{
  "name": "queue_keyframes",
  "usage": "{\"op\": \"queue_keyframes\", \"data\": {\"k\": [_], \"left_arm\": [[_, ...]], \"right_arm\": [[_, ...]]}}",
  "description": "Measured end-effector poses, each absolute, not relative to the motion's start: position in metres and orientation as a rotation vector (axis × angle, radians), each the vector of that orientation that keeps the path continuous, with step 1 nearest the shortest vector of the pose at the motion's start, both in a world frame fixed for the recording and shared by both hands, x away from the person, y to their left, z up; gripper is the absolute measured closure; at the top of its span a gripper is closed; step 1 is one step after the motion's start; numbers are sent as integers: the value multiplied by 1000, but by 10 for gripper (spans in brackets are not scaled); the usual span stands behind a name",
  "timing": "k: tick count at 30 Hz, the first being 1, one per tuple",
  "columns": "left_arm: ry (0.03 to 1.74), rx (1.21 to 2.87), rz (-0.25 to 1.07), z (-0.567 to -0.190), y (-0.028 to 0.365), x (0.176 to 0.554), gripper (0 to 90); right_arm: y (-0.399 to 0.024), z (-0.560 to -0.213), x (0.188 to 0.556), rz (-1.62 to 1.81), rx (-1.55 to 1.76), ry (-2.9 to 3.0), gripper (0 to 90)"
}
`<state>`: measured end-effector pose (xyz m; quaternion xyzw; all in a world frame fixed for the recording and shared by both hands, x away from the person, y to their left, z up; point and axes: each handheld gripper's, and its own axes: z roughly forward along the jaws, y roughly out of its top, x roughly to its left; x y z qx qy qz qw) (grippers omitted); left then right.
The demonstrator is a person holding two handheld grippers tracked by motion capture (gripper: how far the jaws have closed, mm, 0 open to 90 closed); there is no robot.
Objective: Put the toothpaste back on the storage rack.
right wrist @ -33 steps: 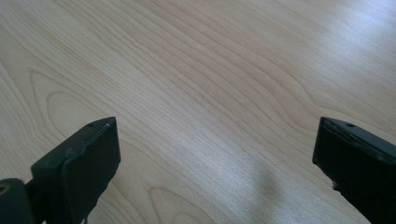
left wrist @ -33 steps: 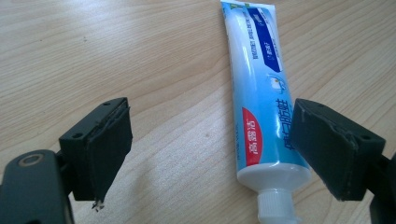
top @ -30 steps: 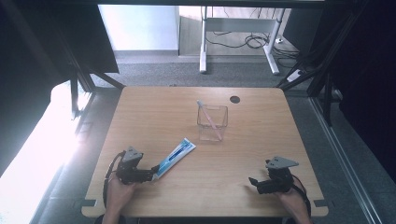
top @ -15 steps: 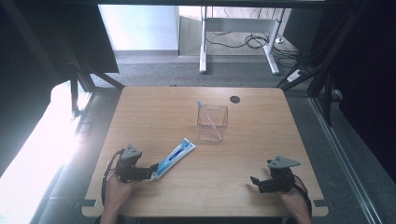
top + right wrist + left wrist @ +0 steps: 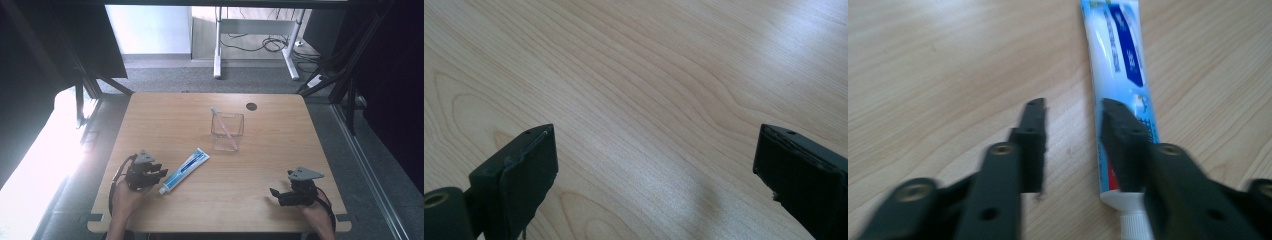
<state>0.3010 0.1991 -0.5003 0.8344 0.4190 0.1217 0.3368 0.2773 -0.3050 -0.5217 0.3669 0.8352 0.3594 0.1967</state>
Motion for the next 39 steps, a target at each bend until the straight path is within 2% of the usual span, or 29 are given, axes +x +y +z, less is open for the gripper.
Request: {"op": "queue_keyframes", "data": {"k": [1,2,6,12,19,29,39], "left_arm": [[1100,2199,315,-502,197,303,731],[1110,2221,299,-504,195,305,813],[1122,2272,274,-509,191,311,891],[1115,2333,242,-514,183,309,896],[1108,2325,231,-514,179,306,891],[1133,2332,184,-513,178,307,837],[1200,2307,142,-491,179,318,622]], "right_arm": [[-305,-522,277,1003,1029,2340,47],[-303,-522,277,993,1024,2343,51],[-301,-523,277,989,1012,2352,54],[-299,-523,276,994,993,2363,59],[-299,-523,276,994,985,2370,62],[-298,-524,275,980,977,2377,70],[-299,-528,275,970,991,2402,66]]}}
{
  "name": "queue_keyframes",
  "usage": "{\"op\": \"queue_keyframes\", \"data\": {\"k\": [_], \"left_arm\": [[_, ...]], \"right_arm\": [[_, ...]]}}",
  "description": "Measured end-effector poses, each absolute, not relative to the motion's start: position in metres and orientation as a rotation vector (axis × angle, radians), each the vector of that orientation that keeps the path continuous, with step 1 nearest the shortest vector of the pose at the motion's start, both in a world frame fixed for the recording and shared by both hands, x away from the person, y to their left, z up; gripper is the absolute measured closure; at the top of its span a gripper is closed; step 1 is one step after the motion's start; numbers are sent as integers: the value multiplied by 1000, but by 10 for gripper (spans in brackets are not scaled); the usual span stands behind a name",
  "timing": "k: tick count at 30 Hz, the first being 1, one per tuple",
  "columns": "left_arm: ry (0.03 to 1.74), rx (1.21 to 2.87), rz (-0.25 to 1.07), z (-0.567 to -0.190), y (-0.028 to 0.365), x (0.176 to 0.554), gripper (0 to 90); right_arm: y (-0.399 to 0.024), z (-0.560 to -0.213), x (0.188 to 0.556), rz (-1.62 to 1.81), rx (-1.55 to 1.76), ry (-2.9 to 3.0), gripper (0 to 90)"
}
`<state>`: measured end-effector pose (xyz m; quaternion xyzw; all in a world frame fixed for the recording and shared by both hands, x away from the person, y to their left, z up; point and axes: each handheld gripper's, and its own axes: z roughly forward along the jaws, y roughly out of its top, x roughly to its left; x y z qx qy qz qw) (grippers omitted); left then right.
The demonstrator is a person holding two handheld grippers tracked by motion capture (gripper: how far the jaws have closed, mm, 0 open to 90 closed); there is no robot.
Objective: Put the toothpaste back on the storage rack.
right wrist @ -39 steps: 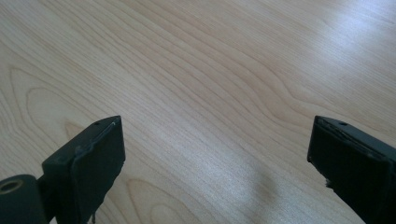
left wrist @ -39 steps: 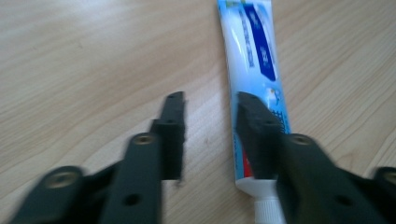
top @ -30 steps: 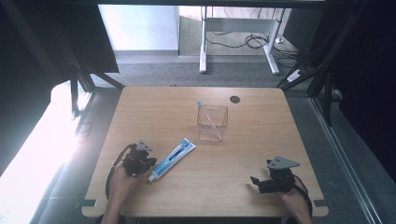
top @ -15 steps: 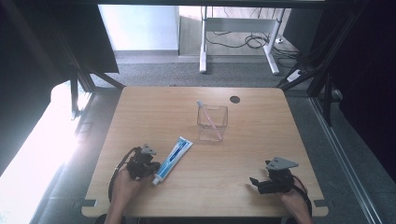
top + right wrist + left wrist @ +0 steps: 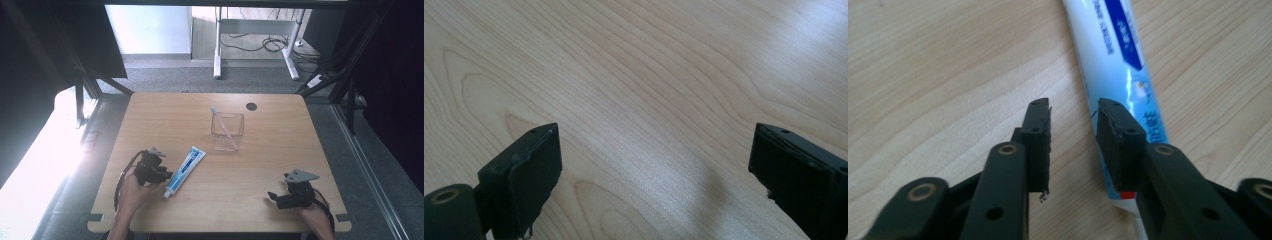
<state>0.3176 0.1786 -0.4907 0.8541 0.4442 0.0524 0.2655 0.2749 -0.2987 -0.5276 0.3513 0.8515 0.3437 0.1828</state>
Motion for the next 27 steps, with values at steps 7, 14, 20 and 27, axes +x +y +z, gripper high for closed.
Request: {"op": "queue_keyframes", "data": {"k": [7,14,20,27], "left_arm": [[1202,2343,104,-481,167,326,522],[1187,2387,72,-480,149,334,386],[1185,2431,60,-482,134,343,349],[1180,2469,64,-486,121,352,351]], "right_arm": [[-297,-532,276,959,1006,2440,24],[-297,-531,276,966,1009,2439,13],[-297,-530,276,966,1007,2432,13],[-298,-529,276,967,1006,2433,18]]}}
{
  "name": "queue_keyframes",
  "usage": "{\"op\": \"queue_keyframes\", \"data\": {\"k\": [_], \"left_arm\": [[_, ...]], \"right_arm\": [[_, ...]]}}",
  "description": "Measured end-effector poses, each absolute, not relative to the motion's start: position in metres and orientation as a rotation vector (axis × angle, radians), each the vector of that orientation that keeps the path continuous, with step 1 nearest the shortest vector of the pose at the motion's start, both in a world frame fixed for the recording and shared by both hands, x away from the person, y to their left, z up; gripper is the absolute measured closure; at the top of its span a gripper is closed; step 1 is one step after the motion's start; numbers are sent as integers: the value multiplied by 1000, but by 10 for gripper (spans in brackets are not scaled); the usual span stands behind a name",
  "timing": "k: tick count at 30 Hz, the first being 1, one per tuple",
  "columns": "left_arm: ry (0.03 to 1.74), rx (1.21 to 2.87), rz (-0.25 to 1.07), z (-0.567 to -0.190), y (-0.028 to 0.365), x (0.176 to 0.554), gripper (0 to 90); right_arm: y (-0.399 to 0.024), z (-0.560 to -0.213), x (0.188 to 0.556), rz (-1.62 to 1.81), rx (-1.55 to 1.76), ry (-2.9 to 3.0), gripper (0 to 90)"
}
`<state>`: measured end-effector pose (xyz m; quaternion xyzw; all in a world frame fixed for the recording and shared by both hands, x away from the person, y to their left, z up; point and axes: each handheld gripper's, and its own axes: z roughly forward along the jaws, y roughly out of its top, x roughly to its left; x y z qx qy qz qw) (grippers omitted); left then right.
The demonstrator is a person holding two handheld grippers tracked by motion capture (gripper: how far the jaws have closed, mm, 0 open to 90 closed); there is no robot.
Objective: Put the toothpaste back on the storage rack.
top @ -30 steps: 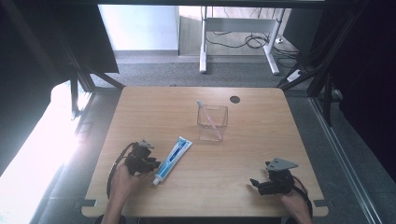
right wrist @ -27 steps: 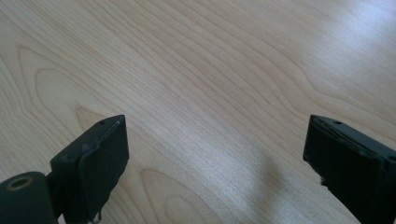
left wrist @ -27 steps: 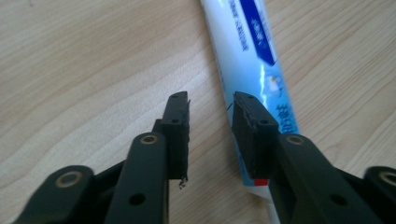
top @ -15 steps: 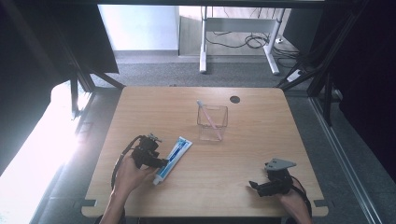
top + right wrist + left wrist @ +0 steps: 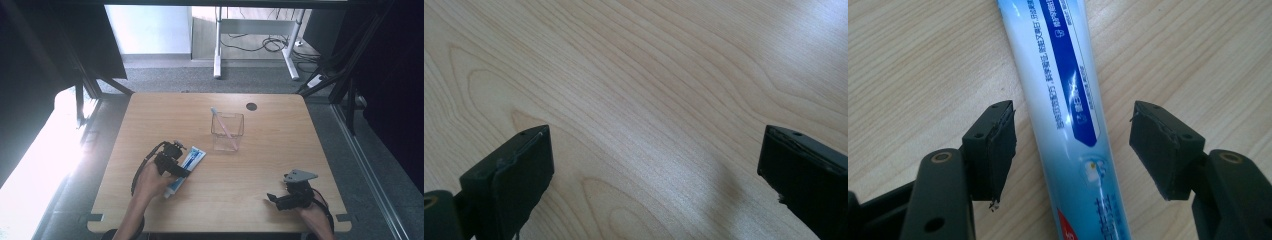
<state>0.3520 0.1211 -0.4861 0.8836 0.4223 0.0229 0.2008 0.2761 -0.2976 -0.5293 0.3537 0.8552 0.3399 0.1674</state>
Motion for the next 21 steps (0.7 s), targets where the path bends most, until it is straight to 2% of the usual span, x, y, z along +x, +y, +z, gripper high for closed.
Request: {"op": "queue_keyframes", "data": {"k": [16,21], "left_arm": [[1217,2525,51,-506,107,368,360],[1219,2534,59,-507,105,370,419]], "right_arm": [[-297,-529,276,969,992,2431,27],[-297,-528,276,969,995,2430,31]]}}
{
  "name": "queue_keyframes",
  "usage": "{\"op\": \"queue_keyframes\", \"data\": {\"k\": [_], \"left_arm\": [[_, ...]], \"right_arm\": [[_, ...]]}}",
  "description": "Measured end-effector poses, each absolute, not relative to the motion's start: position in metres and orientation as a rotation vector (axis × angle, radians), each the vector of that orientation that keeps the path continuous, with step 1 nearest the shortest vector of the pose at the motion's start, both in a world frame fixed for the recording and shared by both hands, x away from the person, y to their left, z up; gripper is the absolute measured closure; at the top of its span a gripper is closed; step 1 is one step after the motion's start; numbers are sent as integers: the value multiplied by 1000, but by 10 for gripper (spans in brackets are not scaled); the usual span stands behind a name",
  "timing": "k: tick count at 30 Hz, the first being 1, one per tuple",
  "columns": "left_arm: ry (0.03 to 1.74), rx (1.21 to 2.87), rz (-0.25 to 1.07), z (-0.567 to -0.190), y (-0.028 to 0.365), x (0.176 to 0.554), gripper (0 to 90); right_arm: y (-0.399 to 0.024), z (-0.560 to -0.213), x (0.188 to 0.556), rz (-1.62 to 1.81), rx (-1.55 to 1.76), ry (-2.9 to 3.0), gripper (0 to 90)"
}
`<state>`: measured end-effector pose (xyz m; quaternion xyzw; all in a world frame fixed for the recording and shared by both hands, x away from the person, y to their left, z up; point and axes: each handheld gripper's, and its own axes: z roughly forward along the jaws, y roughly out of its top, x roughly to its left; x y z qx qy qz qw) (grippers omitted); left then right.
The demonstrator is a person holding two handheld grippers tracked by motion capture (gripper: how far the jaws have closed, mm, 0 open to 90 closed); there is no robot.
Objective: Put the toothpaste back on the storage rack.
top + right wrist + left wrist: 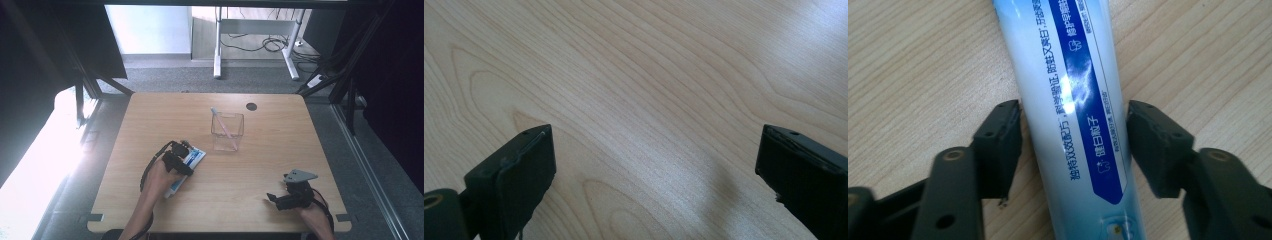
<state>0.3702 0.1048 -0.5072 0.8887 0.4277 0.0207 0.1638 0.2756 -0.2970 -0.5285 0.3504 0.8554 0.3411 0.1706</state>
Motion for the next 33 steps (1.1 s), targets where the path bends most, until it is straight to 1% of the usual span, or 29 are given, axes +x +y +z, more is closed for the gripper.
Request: {"op": "queue_keyframes", "data": {"k": [5,9,13,15,22,33], "left_arm": [[1216,2579,81,-506,99,370,448],[1217,2590,67,-504,98,369,542],[1218,2558,65,-501,101,367,641],[1223,2539,58,-500,103,366,671],[1211,2511,32,-499,108,366,708],[1183,2485,47,-493,111,361,717]], "right_arm": [[-297,-529,275,961,991,2432,36],[-296,-530,275,945,989,2443,41],[-296,-529,275,949,987,2433,48],[-297,-529,275,954,984,2429,49],[-295,-529,274,962,980,2427,49],[-295,-530,275,956,989,2433,49]]}}
